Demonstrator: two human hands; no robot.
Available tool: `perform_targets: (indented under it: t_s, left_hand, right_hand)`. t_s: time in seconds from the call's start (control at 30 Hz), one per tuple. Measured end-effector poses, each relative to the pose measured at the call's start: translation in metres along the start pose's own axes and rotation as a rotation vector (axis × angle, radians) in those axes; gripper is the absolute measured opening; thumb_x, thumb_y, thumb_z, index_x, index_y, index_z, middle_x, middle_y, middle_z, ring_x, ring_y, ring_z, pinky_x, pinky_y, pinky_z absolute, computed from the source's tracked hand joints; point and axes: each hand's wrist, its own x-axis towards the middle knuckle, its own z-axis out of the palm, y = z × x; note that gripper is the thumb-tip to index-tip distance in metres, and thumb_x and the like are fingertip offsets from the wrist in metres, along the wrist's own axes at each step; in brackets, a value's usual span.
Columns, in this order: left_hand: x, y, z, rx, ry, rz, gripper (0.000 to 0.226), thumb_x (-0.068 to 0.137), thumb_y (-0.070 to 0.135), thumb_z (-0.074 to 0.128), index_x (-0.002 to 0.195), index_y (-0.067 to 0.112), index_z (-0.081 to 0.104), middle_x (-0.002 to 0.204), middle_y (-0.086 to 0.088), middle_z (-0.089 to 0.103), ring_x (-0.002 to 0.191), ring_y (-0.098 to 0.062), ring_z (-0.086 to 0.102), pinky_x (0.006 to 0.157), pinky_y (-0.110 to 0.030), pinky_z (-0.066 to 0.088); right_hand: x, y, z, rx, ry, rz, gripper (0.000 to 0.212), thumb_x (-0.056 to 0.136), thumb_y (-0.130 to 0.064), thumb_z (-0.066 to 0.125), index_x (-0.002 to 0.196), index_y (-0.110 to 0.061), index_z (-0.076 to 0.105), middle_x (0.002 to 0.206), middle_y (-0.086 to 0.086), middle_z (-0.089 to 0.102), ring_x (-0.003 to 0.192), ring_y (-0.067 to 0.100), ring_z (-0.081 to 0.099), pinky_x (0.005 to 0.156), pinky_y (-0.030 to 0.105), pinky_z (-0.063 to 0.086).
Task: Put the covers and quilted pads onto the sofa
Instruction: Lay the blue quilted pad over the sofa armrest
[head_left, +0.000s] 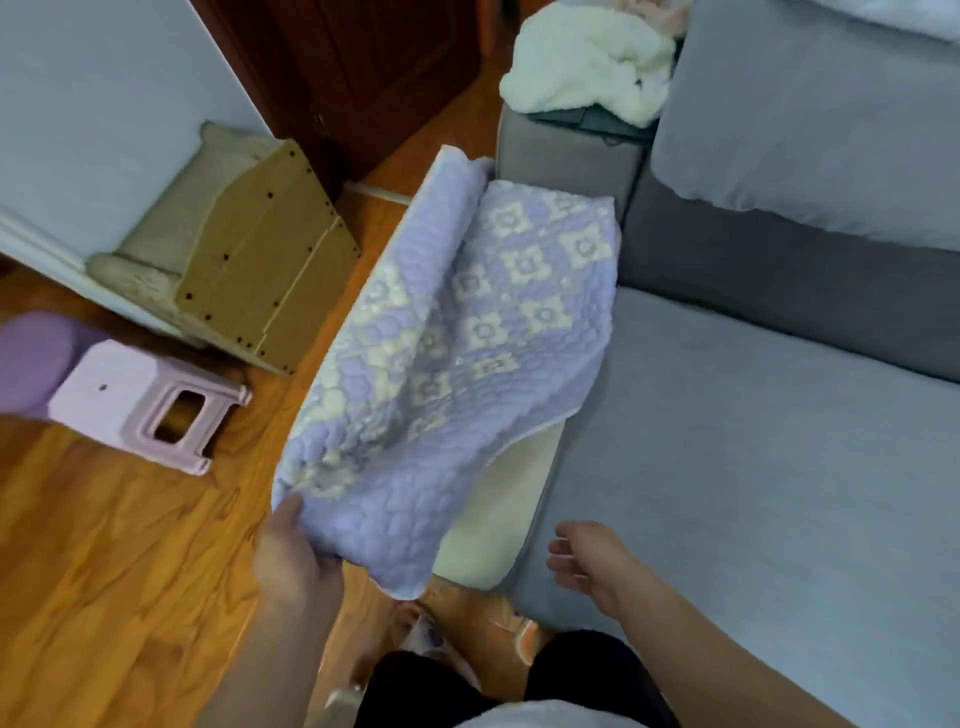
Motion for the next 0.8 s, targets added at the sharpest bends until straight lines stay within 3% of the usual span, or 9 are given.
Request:
perform_targets:
  t_s: [0.07,0.13,0.23,0.33,0.4,0.47,0.57,0.63,0.8]
  left_hand:
    - [-0.002,-0.003,-0.019,0.222,0.012,-0.133,0.027,0.099,0.021,0.047,0.108,0.01,0.07,0.096,-0.008,0.074,0.08,-0.022,0.069,0.064,-0.031,0.054]
    - [0.002,-0.008,-0.04,0.502,0.031,-0.252,0.026,0.083,0.028,0.064,0.096,0.006,0.07,0.083,-0.013,0.069,0.072,-0.026,0.062,0.065,-0.036,0.046]
    - [0.007,-0.009,-0.06,0.749,-0.137,-0.394,0.021,0.085,0.023,0.067,0.091,0.003,0.071,0.068,-0.01,0.065,0.059,-0.02,0.057,0.06,-0.03,0.041]
    - [0.017,-0.008,-0.069,0.77,-0.238,-0.51,0.018,0.097,0.014,0.058,0.103,0.003,0.071,0.074,-0.007,0.072,0.061,-0.019,0.066,0.061,-0.031,0.05]
    - [0.029,-0.007,-0.078,0.759,-0.33,-0.6,0.021,0.1,0.018,0.058,0.113,0.007,0.069,0.094,-0.009,0.077,0.083,-0.026,0.074,0.071,-0.034,0.059]
    - [0.038,-0.001,-0.086,0.848,-0.434,-0.637,0.027,0.097,0.027,0.061,0.119,0.013,0.067,0.103,-0.008,0.077,0.095,-0.026,0.074,0.081,-0.037,0.06]
    - [0.045,0.017,-0.098,1.082,-0.558,-0.65,0.036,0.082,0.042,0.067,0.109,0.017,0.069,0.096,-0.005,0.077,0.087,-0.021,0.072,0.087,-0.038,0.057]
    - [0.052,0.028,-0.103,1.262,-0.565,-0.634,0.026,0.083,0.043,0.064,0.098,0.022,0.067,0.091,0.0,0.074,0.083,-0.018,0.068,0.08,-0.031,0.05]
    - [0.08,0.035,-0.104,1.552,-0.635,-0.52,0.028,0.1,0.027,0.052,0.077,0.015,0.062,0.07,-0.002,0.059,0.054,-0.013,0.05,0.048,-0.021,0.035]
  right_hand:
    - [-0.005,-0.001,0.038,0.127,-0.112,0.054,0.025,0.097,-0.038,0.058,0.101,-0.014,0.059,0.089,0.006,0.059,0.068,0.019,0.059,0.062,0.032,0.052]
    - [-0.012,-0.001,0.072,0.257,-0.213,0.095,0.038,0.091,-0.054,0.062,0.096,-0.016,0.061,0.101,0.011,0.064,0.083,0.028,0.066,0.068,0.041,0.058]
    - [-0.017,0.006,0.107,0.366,-0.242,0.111,0.061,0.087,-0.065,0.061,0.119,-0.014,0.06,0.116,0.019,0.066,0.104,0.037,0.066,0.087,0.049,0.056]
    - [-0.03,0.012,0.127,0.522,-0.258,0.067,0.047,0.098,-0.049,0.056,0.117,-0.006,0.06,0.092,0.016,0.076,0.08,0.031,0.075,0.071,0.046,0.059]
    - [-0.039,0.016,0.137,0.582,-0.134,0.005,0.027,0.103,-0.03,0.052,0.097,-0.006,0.062,0.067,0.008,0.073,0.06,0.021,0.073,0.056,0.036,0.058]
    - [-0.041,0.023,0.142,0.53,0.066,-0.112,0.022,0.101,-0.017,0.053,0.081,-0.008,0.06,0.056,0.003,0.064,0.052,0.017,0.065,0.06,0.033,0.055]
    - [-0.043,0.035,0.141,-0.032,0.484,-0.342,0.03,0.091,-0.017,0.062,0.062,-0.012,0.055,0.06,0.008,0.057,0.063,0.026,0.056,0.064,0.036,0.044]
    - [-0.047,0.047,0.145,-0.368,0.708,-0.43,0.038,0.09,-0.02,0.061,0.057,-0.016,0.042,0.056,0.004,0.047,0.062,0.029,0.05,0.06,0.036,0.037]
    - [-0.043,0.071,0.139,-0.37,0.881,-0.393,0.034,0.095,-0.027,0.054,0.065,-0.012,0.05,0.072,0.011,0.054,0.074,0.037,0.06,0.065,0.038,0.046]
